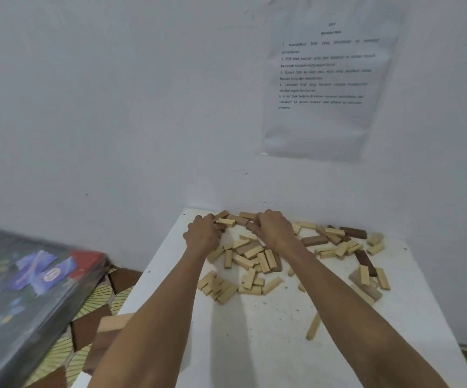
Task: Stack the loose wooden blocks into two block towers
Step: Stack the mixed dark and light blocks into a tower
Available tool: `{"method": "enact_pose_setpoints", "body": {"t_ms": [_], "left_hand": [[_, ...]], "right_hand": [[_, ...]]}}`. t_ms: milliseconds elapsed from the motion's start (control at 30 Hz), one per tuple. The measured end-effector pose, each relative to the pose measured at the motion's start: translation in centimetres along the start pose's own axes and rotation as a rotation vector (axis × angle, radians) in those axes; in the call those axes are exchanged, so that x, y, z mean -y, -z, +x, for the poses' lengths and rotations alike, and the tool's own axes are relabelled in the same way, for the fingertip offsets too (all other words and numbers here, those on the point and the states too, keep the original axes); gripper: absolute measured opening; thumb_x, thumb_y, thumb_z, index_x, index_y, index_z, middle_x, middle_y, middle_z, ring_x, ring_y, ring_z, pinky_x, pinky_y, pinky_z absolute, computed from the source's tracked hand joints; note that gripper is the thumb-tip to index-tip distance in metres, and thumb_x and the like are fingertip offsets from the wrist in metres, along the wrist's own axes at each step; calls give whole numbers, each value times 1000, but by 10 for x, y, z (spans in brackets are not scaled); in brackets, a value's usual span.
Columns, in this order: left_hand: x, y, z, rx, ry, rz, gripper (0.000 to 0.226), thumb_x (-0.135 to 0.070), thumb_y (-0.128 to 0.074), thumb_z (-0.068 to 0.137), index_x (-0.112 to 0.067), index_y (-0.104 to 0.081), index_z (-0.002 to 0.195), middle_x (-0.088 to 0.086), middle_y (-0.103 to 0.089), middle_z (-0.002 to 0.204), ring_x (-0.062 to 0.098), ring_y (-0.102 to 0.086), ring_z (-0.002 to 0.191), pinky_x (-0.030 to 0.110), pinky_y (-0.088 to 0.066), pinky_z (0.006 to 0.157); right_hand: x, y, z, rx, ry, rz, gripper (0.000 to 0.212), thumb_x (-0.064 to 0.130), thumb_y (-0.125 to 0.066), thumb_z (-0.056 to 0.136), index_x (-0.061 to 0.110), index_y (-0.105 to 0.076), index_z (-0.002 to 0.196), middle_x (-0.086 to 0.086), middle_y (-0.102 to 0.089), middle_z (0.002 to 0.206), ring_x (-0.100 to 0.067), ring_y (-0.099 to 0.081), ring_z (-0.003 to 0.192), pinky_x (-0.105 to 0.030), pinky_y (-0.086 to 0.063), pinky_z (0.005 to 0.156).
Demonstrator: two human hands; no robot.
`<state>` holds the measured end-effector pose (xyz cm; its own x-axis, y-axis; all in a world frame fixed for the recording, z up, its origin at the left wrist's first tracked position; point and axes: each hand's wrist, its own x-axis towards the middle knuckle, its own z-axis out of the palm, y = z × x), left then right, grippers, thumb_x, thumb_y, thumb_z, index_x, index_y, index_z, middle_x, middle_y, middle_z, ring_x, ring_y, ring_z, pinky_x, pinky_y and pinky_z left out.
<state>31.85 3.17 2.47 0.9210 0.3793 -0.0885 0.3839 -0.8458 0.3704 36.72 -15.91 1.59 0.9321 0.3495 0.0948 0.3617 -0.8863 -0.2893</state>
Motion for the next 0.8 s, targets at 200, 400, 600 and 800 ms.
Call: {"method": "enact_pose_setpoints", "body": {"t_ms": [200, 400, 600, 800], "left_hand": [[4, -18, 17, 40, 19, 41, 40, -25, -51, 91, -30, -57, 130, 5, -58, 114, 31, -53, 113, 46, -52, 93], [-4, -16, 22, 48, 14, 61, 41, -32, -61, 90, -21, -53, 129, 10, -53, 121, 33, -47, 119, 39, -46, 92], [-24, -30, 16, -31, -4, -38, 31, -25, -61, 95, -27, -60, 126, 12, -58, 118, 37, -49, 117, 34, -43, 79], [-27, -31, 16, -3, -40, -32, 22, -32, -66, 89, -29, -58, 109, 6, -65, 109, 37, -55, 112, 34, -36, 77]], "right_hand": [[1, -23, 23, 27, 26, -160, 23, 26, -58, 101, 8, -66, 113, -11, -61, 115, -33, -58, 108, -37, -46, 78], [-3, -30, 24, 20, -49, -67, 18, 19, -57, 100, 5, -67, 107, -16, -63, 108, -32, -57, 104, -35, -43, 75], [-7, -24, 11, 21, -47, -8, 21, 22, -58, 102, 5, -63, 113, -17, -62, 110, -35, -54, 111, -38, -46, 77], [-19, -17, -14, -40, -4, 114, 21, 26, -60, 98, 11, -69, 109, -10, -60, 110, -30, -62, 104, -37, -51, 74]]}}
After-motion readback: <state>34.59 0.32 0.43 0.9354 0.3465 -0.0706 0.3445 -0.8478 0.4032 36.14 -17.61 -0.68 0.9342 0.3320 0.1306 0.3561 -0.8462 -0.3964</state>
